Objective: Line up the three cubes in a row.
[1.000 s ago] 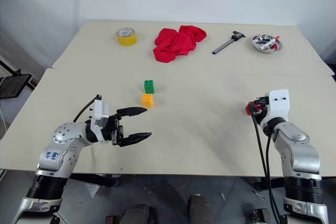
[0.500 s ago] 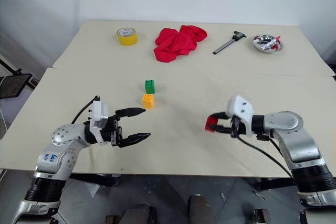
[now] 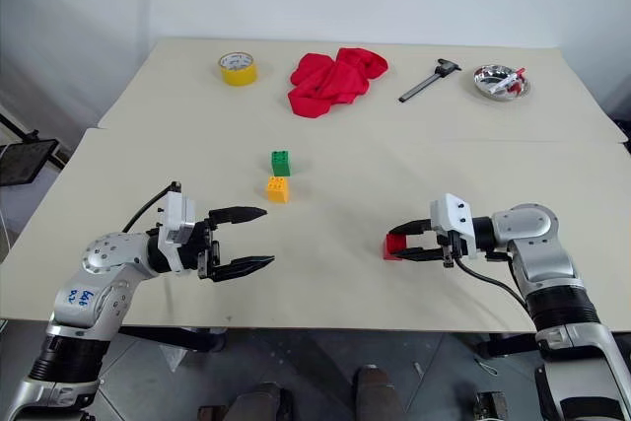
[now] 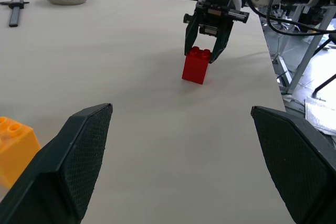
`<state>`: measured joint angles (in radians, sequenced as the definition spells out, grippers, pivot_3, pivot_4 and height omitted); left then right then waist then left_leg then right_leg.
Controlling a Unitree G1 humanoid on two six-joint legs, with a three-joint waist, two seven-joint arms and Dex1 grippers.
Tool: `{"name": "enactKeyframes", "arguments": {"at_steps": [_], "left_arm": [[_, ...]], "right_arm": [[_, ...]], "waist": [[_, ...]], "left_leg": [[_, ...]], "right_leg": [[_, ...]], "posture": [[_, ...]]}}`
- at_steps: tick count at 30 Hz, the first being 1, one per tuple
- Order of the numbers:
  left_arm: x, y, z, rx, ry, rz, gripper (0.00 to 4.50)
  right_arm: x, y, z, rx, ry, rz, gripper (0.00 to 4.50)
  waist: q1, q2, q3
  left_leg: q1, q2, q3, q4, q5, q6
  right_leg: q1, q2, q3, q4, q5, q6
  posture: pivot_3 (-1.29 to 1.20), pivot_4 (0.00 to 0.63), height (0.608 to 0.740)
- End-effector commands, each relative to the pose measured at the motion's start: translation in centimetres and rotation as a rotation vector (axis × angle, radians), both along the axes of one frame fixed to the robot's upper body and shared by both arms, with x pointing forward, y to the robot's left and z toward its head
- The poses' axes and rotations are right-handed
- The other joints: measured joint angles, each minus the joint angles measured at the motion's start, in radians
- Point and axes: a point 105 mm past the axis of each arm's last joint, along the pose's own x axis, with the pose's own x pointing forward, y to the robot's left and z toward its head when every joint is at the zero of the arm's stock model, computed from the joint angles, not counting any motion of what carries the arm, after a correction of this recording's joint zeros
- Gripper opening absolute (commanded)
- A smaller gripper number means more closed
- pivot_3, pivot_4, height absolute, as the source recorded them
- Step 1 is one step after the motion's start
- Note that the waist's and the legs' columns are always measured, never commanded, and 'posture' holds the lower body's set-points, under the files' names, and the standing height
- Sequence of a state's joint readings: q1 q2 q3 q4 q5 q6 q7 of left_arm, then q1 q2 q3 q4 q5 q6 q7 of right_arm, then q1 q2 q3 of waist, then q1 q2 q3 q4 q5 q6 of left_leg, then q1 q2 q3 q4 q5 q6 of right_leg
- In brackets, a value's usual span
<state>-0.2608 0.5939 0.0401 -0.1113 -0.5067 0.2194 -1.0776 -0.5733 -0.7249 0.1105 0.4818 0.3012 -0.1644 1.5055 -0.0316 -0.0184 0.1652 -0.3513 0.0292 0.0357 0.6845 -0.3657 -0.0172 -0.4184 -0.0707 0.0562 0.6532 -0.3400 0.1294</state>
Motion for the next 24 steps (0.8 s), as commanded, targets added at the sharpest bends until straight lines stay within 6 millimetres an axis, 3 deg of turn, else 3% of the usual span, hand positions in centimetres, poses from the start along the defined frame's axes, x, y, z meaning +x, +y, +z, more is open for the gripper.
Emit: {"name": "enactKeyframes", "arguments": {"at_steps": [1,4,9,13,17,20,24], "left_arm": [[-0.3,0.0,1.2,-0.007,-0.046,-0.006,4.5],[-0.4,0.1,1.2,-0.008,-0.049,0.001,4.5],[-0.7,0.2,1.1,-0.015,-0.047,0.014,4.5],[-0.6,0.4,1.1,-0.023,-0.054,0.041,4.5],[0.2,3.4,0.7,-0.061,-0.052,0.224,4.5],[0.4,6.8,-0.6,-0.081,-0.027,0.401,4.5],[-0.1,10.4,-2.0,-0.099,0.0,0.598,4.5]], "right_arm": [[0.7,0.2,0.4,0.002,-0.002,0.008,1.46],[1.1,0.7,0.7,0.021,-0.001,0.007,1.46],[0.9,0.9,1.0,0.029,-0.004,0.031,3.05],[1.2,1.0,2.6,0.079,-0.054,0.023,4.4],[-0.5,1.3,6.6,0.183,-0.134,0.034,4.45],[-2.3,1.7,7.8,0.315,-0.15,-0.012,4.45],[-3.2,0.9,8.7,0.545,-0.228,-0.177,4.45]], "waist": [[0.0,0.0,0.0],[-0.001,0.0,0.0],[-0.002,0.0,0.0],[-0.001,0.0,0.0],[-0.002,0.004,0.002],[0.001,0.004,0.002],[0.004,0.004,0.002]], "left_leg": [[0.0,0.0,0.0,0.0,0.0,0.0],[0.0,0.0,0.0,0.0,0.0,0.0],[0.0,0.0,-0.001,0.0,0.0,0.0],[-0.001,-0.001,0.0,0.0,0.0,0.0],[-0.001,-0.001,0.0,0.0,0.0,0.0],[-0.002,0.001,-0.005,-0.001,-0.001,-0.002],[-0.003,0.0,-0.008,-0.001,-0.002,-0.002]], "right_leg": [[0.0,-0.001,0.0,0.0,0.0,0.0],[0.0,-0.001,-0.002,0.0,0.0,0.0],[0.0,-0.003,-0.003,0.0,0.0,0.0],[0.0,-0.006,-0.01,0.0,0.0,-0.001],[0.0,-0.007,-0.015,0.0,0.0,-0.001],[-0.001,-0.008,-0.019,0.0,0.0,-0.001],[0.001,-0.009,-0.024,-0.003,0.0,-0.002]], "posture": [[0.0,0.15,0.74],[0.0,0.15,0.74],[0.0,0.15,0.74],[0.0,0.15,0.74],[0.0,0.15,0.74],[0.0,0.15,0.74],[0.0,0.15,0.74]]}}
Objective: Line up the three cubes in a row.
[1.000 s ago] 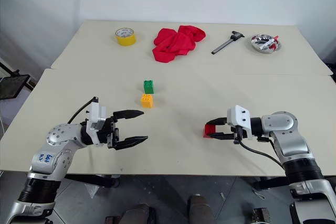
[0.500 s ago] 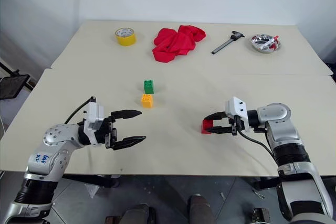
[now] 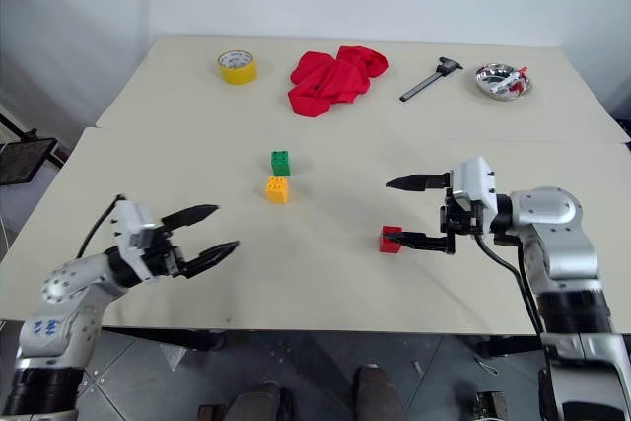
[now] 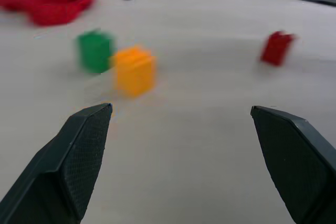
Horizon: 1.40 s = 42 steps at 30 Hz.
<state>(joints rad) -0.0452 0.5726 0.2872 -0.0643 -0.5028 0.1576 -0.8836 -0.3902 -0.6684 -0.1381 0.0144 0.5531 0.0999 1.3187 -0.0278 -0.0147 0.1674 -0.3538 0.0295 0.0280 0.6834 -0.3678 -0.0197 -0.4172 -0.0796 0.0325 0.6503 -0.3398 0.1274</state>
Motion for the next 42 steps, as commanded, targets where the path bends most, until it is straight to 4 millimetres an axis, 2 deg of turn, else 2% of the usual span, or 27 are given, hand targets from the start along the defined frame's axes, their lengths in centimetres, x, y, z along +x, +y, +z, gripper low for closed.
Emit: {"name": "enactKeyframes", "arguments": {"at_steps": [1,4,6,8,10,12,15,18,21,23,25,29,33,36,40,42], "left_arm": [[-0.5,3.3,-0.3,-0.021,-0.018,0.179,4.5],[-0.9,5.5,-1.2,-0.061,-0.003,0.327,4.5],[-0.9,5.9,-1.4,-0.094,0.004,0.38,4.5],[-0.9,5.9,-1.3,-0.106,0.001,0.398,4.5],[-0.4,4.6,-0.6,-0.119,-0.021,0.37,4.5],[0.3,2.2,0.2,-0.11,-0.03,0.296,4.5],[2.2,-0.6,2.0,-0.113,-0.011,0.275,4.5],[4.7,-2.5,3.2,0.0,0.043,0.341,4.5],[6.7,-5.9,5.3,0.047,0.071,0.326,4.5],[8.8,-7.1,5.9,0.035,0.157,0.415,4.5],[9.9,-8.1,6.2,0.011,0.223,0.463,4.5],[12.1,-12.2,7.5,-0.003,0.256,0.466,4.5],[13.2,-12.9,6.8,0.029,0.32,0.54,4.5],[14.2,-14.5,6.9,0.0,0.357,0.508,4.5],[14.8,-15.0,6.6,0.036,0.366,0.508,4.5],[15.0,-16.0,6.2,0.047,0.372,0.475,4.5]], "right_arm": [[-0.7,-1.0,1.6,0.199,-0.074,-0.161,4.45],[-1.7,-1.8,-0.7,0.174,-0.068,-0.251,4.45],[-2.1,-2.3,-1.9,0.149,-0.059,-0.299,4.45],[-2.1,-2.8,-2.0,0.161,-0.067,-0.342,4.45],[-2.1,-3.4,-1.9,0.158,-0.095,-0.385,4.45],[-2.1,-3.7,-1.8,0.162,-0.096,-0.404,4.45],[-2.5,-3.4,-1.8,0.158,-0.086,-0.389,4.45],[-2.7,-3.2,-1.6,0.162,-0.076,-0.377,4.45],[-2.8,-2.9,-1.4,0.161,-0.071,-0.366,4.45],[-2.7,-2.5,-1.3,0.163,-0.069,-0.356,4.45],[-2.6,-2.3,-1.1,0.165,-0.067,-0.349,4.45],[-2.6,-1.6,-0.9,0.17,-0.068,-0.333,4.45],[-2.7,-1.3,-0.8,0.168,-0.07,-0.327,4.45],[-2.7,-1.3,-0.5,0.17,-0.074,-0.327,4.45],[-2.7,-1.3,-0.4,0.17,-0.074,-0.332,4.45],[-2.7,-1.3,-0.4,0.174,-0.077,-0.338,4.45]], "waist": [[0.0,0.0,0.0],[0.005,0.0,0.0],[0.006,0.0,0.0],[0.004,0.0,0.0],[0.001,0.0,0.0],[0.001,0.0,0.0],[0.007,0.0,0.0],[0.006,0.0,0.0],[0.005,0.0,0.0],[0.009,0.0,0.0],[0.011,0.0,0.0],[0.013,-0.001,0.0],[0.024,-0.001,0.0],[0.03,-0.001,0.001],[0.032,-0.001,0.001],[0.033,-0.001,0.001]], "left_leg": [[0.0,0.0,-0.001,0.0,0.0,0.0],[0.001,-0.001,-0.001,0.0,-0.001,0.001],[0.001,-0.002,-0.002,0.0,-0.002,0.003],[0.001,-0.002,-0.001,0.0,-0.002,0.003],[0.002,-0.002,0.0,0.0,-0.002,0.003],[0.002,-0.002,0.0,0.0,-0.001,0.003],[0.002,-0.001,-0.001,0.0,-0.001,0.002],[0.002,-0.002,-0.001,0.0,-0.001,0.002],[0.002,-0.002,-0.001,0.0,-0.001,0.002],[0.001,-0.003,-0.001,0.0,0.0,0.003],[0.001,-0.005,0.0,0.001,0.0,0.004],[0.001,-0.006,0.005,0.0,0.0,0.005],[0.001,-0.008,0.006,0.0,0.0,0.006],[0.001,-0.008,0.007,0.0,0.0,0.006],[0.001,-0.013,0.007,0.0,0.001,0.007],[0.001,-0.013,0.007,0.0,0.001,0.007]], "right_leg": [[0.002,0.0,-0.001,-0.002,0.0,0.0],[0.004,-0.001,-0.001,-0.005,0.0,0.0],[0.006,-0.002,-0.003,-0.007,0.001,0.001],[0.007,-0.002,-0.003,-0.007,0.001,0.001],[0.007,-0.002,-0.002,-0.007,0.001,0.001],[0.007,-0.001,-0.002,-0.006,0.001,0.001],[0.007,-0.001,-0.002,-0.006,0.001,0.001],[0.007,0.0,-0.002,-0.005,0.002,0.001],[0.007,0.001,-0.002,-0.003,0.002,0.002],[0.007,0.002,-0.003,-0.003,0.002,0.003],[0.007,0.004,-0.004,-0.003,0.003,0.005],[0.005,0.004,-0.003,-0.005,0.005,0.008],[0.004,0.004,-0.002,-0.005,0.006,0.009],[0.004,0.003,-0.002,-0.005,0.006,0.009],[0.004,0.002,-0.002,-0.006,0.006,0.01],[0.004,0.001,-0.002,-0.006,0.006,0.01]], "posture": [[0.0,0.15,0.74],[0.0,0.15,0.74],[0.0,0.15,0.74],[0.0,0.15,0.74],[0.0,0.15,0.74],[0.0,0.15,0.74],[0.0,0.15,0.74],[0.0,0.15,0.74],[0.0,0.15,0.74],[0.0,0.15,0.74],[0.0,0.15,0.74],[0.0,0.15,0.74],[0.0,0.15,0.74],[0.0,0.15,0.74],[0.0,0.15,0.74],[0.0,0.15,0.74]]}}
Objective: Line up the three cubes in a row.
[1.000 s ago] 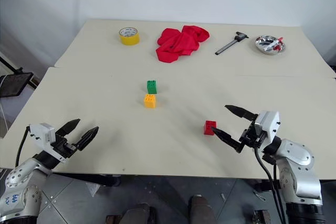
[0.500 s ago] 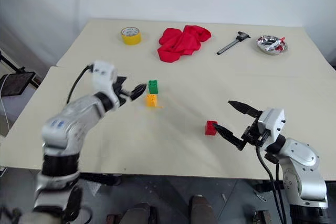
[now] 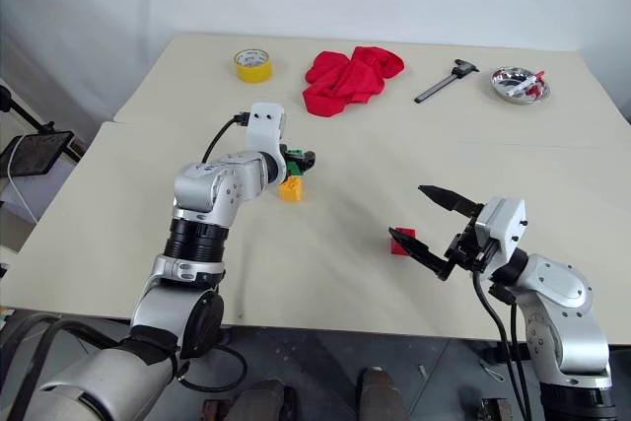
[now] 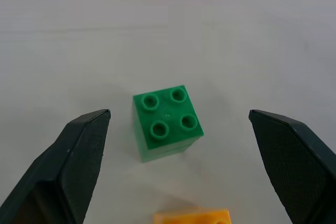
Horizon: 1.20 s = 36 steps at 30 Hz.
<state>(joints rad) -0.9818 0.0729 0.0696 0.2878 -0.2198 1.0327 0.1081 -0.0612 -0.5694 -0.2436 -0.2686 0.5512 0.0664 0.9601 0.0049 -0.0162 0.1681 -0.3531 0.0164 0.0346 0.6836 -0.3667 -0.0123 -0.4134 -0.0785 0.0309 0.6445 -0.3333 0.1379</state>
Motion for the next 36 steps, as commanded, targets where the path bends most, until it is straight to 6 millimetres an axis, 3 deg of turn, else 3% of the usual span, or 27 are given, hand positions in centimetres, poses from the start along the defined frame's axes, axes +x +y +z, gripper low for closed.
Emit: {"name": "enactKeyframes", "arguments": {"at_steps": [1,4,7,16,21,23,25,28,32,36], "left_arm": [[0.5,-1.7,1.0,0.006,-0.046,-0.054,4.5],[0.8,-2.1,0.8,0.013,-0.041,-0.057,4.5],[1.2,-2.1,1.2,0.02,-0.059,-0.033,3.94],[1.2,-2.1,1.3,-0.017,-0.063,-0.055,1.27],[1.5,0.9,3.0,-0.108,-0.144,-0.114,1.27],[2.0,3.5,3.6,-0.081,-0.187,-0.104,1.27],[2.0,4.8,3.9,-0.052,-0.199,-0.135,1.27],[1.5,4.4,4.5,-0.062,-0.197,-0.19,1.27],[0.0,1.6,4.3,-0.045,-0.18,-0.311,2.32],[-0.5,2.0,3.7,-0.026,-0.171,-0.303,3.47]], "right_arm": [[-0.3,0.0,1.3,0.005,-0.053,-0.003,4.45],[-0.3,0.1,1.3,0.009,-0.056,-0.004,4.45],[-0.3,0.2,1.3,0.011,-0.056,-0.005,4.5],[-0.2,0.1,1.0,0.02,-0.056,-0.016,4.5],[-0.3,-0.2,0.9,0.02,-0.052,-0.027,4.5],[-0.3,-0.4,0.9,0.017,-0.051,-0.034,4.5],[-0.3,-0.7,0.9,0.017,-0.053,-0.045,4.5],[-0.3,-0.7,0.8,0.02,-0.052,-0.052,4.5],[-0.4,-0.5,0.6,0.021,-0.049,-0.048,4.5],[-0.6,-0.7,0.7,0.02,-0.048,-0.055,4.5]], "waist": [[0.001,0.0,0.0],[0.007,0.0,0.0],[0.012,0.0,0.0],[0.019,0.0,0.0],[0.013,0.0,0.0],[0.004,0.0,0.0],[-0.002,0.0,0.0],[0.001,0.0,0.0],[0.022,0.0,0.0],[0.016,0.0,0.0]], "left_leg": [[0.0,0.0,0.0,0.0,0.0,0.0],[0.0,-0.002,0.001,0.0,0.0,0.0],[0.0,-0.002,0.001,0.0,0.0,0.0],[0.0,-0.002,0.002,0.0,0.0,0.0],[0.0,-0.002,0.002,0.0,0.0,0.0],[0.0,-0.002,0.002,0.0,0.001,0.0],[0.0,-0.002,0.002,0.0,0.001,0.0],[0.0,-0.002,0.002,0.0,0.001,0.0],[-0.002,-0.002,0.0,0.001,0.001,0.002],[-0.002,-0.002,0.001,0.001,0.0,0.003]], "right_leg": [[0.0,0.0,0.0,0.0,0.0,0.0],[0.0,0.0,0.0,0.0,0.0,0.001],[0.0,0.0,0.0,0.0,0.0,0.001],[0.0,0.0,0.0,0.0,0.001,0.001],[-0.001,0.0,0.0,0.0,0.001,0.001],[-0.001,0.001,0.0,0.001,0.001,0.001],[-0.001,0.001,0.0,0.001,0.001,0.001],[-0.001,0.0,0.0,0.001,0.001,0.001],[-0.001,-0.002,-0.001,0.0,0.002,0.003],[-0.001,-0.003,-0.001,0.0,0.002,0.004]], "posture": [[0.0,0.15,0.74],[0.0,0.15,0.74],[0.0,0.15,0.74],[0.0,0.15,0.74],[0.0,0.15,0.74],[0.0,0.15,0.74],[0.0,0.15,0.74],[0.0,0.15,0.74],[0.0,0.15,0.74],[0.0,0.15,0.74]]}}
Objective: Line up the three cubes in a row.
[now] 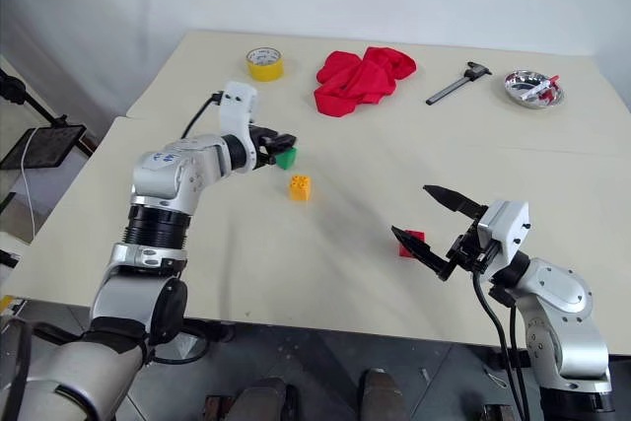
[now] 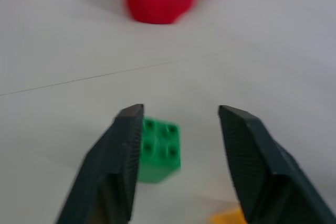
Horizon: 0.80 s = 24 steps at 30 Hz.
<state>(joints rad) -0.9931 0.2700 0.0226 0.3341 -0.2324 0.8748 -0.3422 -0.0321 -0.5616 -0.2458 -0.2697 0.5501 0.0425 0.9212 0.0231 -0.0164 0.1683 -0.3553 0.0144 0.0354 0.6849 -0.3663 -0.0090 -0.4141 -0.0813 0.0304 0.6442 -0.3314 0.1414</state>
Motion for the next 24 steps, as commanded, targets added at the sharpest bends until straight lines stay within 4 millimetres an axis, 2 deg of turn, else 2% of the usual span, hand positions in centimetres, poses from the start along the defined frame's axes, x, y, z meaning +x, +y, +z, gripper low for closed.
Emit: {"name": "enactKeyframes", "arguments": {"at_steps": [1,3,4,10,15,21,22,24], "left_arm": [[-0.6,0.5,0.9,-0.007,-0.039,0.0,3.78],[-0.7,0.7,0.7,0.006,-0.049,0.001,4.39],[-0.7,0.9,0.8,0.013,-0.063,0.006,4.48],[-0.8,1.1,1.4,0.043,-0.12,-0.005,4.48],[-0.9,0.7,0.9,0.105,-0.122,-0.061,4.48],[0.6,2.0,2.9,0.044,-0.144,-0.1,4.48],[0.7,2.5,2.8,0.044,-0.122,-0.132,4.48],[0.3,3.7,1.1,0.085,0.013,-0.211,4.48]], "right_arm": [[-0.6,-0.4,1.0,-0.001,-0.047,-0.012,4.5],[-0.6,-0.4,1.0,-0.002,-0.046,-0.015,4.5],[-0.6,-0.5,1.0,-0.003,-0.045,-0.016,4.5],[-0.6,-0.4,0.9,-0.005,-0.039,-0.012,4.5],[-0.5,-0.5,1.0,-0.008,-0.037,-0.011,4.5],[-0.4,-0.4,1.0,-0.016,-0.035,-0.005,4.5],[-0.4,-0.4,1.1,-0.018,-0.037,-0.005,4.5],[-0.2,-0.4,1.3,-0.02,-0.043,-0.004,4.5]], "waist": [[-0.007,0.0,0.0],[-0.013,0.0,0.0],[-0.015,0.0,0.0],[-0.021,0.0,0.0],[-0.021,0.0,0.0],[-0.022,0.0,0.0],[-0.025,0.0,0.0],[-0.029,0.0,0.0]], "left_leg": [[0.0,0.0,0.001,0.0,0.0,0.0],[0.001,0.0,0.001,0.0,0.0,0.0],[0.001,0.0,0.001,0.0,0.0,-0.001],[0.001,0.001,0.001,0.001,0.001,0.0],[0.001,0.001,0.001,0.001,0.001,0.0],[0.001,-0.002,0.001,0.001,0.001,0.0],[0.001,-0.002,0.001,0.001,0.001,0.0],[0.001,-0.002,0.002,0.001,0.001,0.0]], "right_leg": [[0.0,0.001,0.0,0.0,0.0,0.0],[0.0,0.002,0.0,0.001,0.0,0.0],[0.0,0.002,0.0,0.001,0.0,0.0],[0.0,0.001,0.001,0.002,0.0,0.0],[0.0,0.001,0.001,0.002,0.0,0.0],[0.0,0.001,0.001,0.001,0.0,0.0],[0.0,0.001,0.001,0.002,0.0,0.0],[0.0,0.002,0.001,0.001,0.0,0.0]], "posture": [[0.0,0.15,0.74],[0.0,0.15,0.74],[0.0,0.15,0.74],[0.0,0.15,0.74],[0.0,0.15,0.74],[0.0,0.15,0.74],[0.0,0.15,0.74],[0.0,0.15,0.74]]}}
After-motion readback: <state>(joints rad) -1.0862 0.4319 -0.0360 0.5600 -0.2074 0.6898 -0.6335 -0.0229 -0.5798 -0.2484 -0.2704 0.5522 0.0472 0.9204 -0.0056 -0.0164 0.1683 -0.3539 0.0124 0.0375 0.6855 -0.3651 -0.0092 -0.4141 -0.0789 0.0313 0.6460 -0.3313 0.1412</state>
